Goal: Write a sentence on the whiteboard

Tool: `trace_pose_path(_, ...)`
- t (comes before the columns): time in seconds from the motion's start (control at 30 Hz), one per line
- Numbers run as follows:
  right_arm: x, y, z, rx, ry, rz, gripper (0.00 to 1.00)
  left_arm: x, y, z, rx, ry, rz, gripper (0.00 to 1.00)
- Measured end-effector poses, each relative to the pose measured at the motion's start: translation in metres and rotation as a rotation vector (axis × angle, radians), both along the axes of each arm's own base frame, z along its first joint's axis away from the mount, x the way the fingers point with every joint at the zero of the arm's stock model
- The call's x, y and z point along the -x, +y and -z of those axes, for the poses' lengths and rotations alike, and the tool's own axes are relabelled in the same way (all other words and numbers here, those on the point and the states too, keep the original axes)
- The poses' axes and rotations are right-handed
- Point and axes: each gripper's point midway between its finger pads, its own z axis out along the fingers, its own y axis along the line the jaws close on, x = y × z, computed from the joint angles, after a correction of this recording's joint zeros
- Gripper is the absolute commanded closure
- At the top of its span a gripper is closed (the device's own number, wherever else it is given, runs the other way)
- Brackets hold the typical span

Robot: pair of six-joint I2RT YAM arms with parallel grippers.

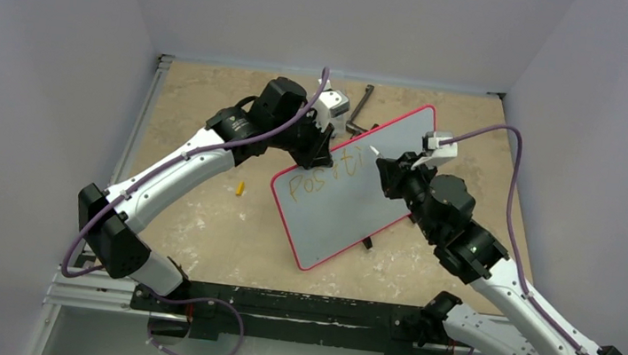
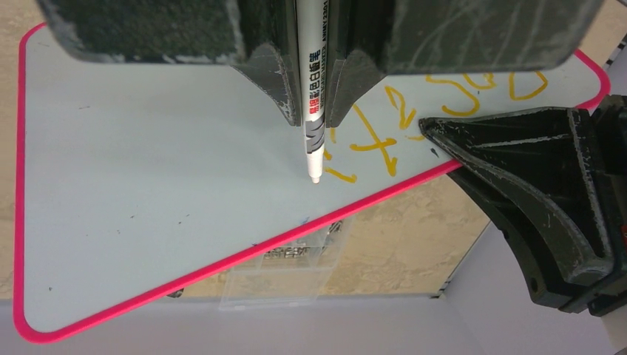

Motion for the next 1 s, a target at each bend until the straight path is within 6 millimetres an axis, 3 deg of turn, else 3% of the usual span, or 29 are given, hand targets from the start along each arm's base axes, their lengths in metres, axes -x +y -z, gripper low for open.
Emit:
trace_pose_path(0.67, -0.013, 0.004, 0.021, 0.058, 0.033, 0.025, 1.0, 0.0, 0.001, 0.001, -0.003, 0.001, -0.002, 1.0)
trace_pose_path(1.0, -0.006, -0.005, 0.049, 0.07, 0.066, 0.035, 1.0, -0.001, 0.002, 0.002, -0.009, 0.002, -0.009, 1.0)
